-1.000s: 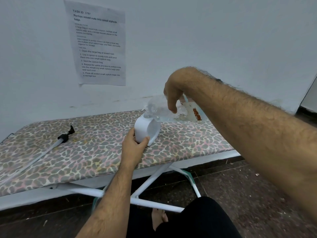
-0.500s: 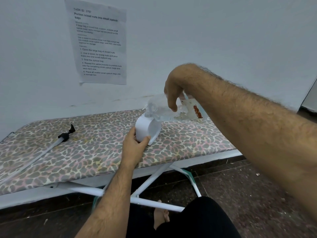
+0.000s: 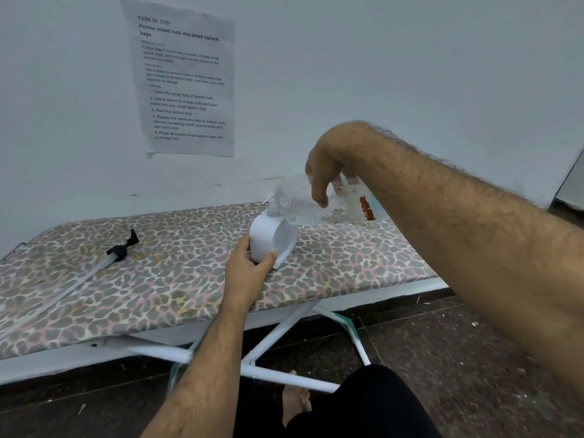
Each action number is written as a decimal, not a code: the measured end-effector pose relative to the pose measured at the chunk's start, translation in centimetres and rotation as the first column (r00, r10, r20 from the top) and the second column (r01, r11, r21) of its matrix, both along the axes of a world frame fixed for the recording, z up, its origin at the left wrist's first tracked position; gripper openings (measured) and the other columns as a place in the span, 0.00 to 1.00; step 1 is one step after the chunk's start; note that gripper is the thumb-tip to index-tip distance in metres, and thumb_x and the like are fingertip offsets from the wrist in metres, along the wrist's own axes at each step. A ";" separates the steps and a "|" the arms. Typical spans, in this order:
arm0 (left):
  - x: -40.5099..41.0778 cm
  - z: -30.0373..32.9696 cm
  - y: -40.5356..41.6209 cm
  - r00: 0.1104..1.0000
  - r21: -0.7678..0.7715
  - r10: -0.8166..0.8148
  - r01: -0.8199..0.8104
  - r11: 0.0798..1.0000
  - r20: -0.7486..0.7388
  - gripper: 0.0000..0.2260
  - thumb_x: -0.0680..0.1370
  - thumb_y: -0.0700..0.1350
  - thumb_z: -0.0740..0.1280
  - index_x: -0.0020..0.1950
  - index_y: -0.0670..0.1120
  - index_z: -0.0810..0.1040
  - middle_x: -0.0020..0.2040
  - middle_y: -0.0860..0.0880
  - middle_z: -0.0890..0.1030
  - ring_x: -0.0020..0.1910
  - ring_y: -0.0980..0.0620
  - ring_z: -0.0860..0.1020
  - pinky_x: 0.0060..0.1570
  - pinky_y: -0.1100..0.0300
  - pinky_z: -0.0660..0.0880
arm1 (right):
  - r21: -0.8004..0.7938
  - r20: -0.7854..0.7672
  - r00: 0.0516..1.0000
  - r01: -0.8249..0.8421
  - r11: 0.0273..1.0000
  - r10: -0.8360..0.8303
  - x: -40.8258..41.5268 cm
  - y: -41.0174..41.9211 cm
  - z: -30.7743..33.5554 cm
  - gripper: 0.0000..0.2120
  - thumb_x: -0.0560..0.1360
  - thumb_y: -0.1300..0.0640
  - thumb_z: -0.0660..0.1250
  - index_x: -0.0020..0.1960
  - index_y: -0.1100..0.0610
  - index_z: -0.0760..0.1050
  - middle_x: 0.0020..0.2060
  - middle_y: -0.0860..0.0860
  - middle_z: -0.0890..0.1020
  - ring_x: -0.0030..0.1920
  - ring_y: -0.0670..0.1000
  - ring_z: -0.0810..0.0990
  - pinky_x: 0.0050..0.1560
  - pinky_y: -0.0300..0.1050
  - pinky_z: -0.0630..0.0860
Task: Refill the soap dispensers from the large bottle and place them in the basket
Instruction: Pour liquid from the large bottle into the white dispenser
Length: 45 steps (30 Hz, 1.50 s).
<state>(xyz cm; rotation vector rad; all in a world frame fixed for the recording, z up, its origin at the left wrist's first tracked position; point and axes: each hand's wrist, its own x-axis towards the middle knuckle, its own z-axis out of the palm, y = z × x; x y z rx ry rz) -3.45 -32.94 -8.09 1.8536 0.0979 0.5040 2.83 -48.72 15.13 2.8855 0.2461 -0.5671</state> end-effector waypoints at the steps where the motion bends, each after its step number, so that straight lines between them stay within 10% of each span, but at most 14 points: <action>1: 0.0 0.0 0.0 1.000 -0.002 -0.002 0.002 1.000 0.000 0.18 0.74 0.46 0.73 0.60 0.59 0.71 0.52 0.59 0.77 0.51 0.54 0.80 0.50 0.49 0.81 | 0.002 0.016 1.000 -0.006 1.000 0.006 -0.4 0.0 0.1 0.31 0.67 0.50 0.78 0.66 0.57 0.71 0.47 0.54 0.82 0.42 0.56 0.83 0.42 0.52 0.79; 10: 0.1 0.0 0.0 1.000 -0.003 -0.004 0.004 1.000 0.001 0.18 0.74 0.46 0.73 0.61 0.57 0.72 0.52 0.59 0.78 0.50 0.54 0.80 0.48 0.48 0.82 | 0.001 0.008 1.000 0.001 1.000 -0.001 -0.3 0.0 0.1 0.36 0.68 0.51 0.77 0.71 0.55 0.67 0.49 0.56 0.84 0.46 0.60 0.84 0.54 0.59 0.80; 45: 0.2 0.0 0.1 1.000 -0.009 0.000 0.000 1.000 0.007 0.20 0.74 0.46 0.72 0.64 0.53 0.73 0.52 0.59 0.78 0.50 0.54 0.81 0.46 0.51 0.82 | -0.056 0.018 0.999 -0.033 0.998 0.034 -0.3 0.6 1.0 0.32 0.70 0.52 0.75 0.69 0.57 0.68 0.50 0.57 0.84 0.45 0.59 0.83 0.50 0.55 0.80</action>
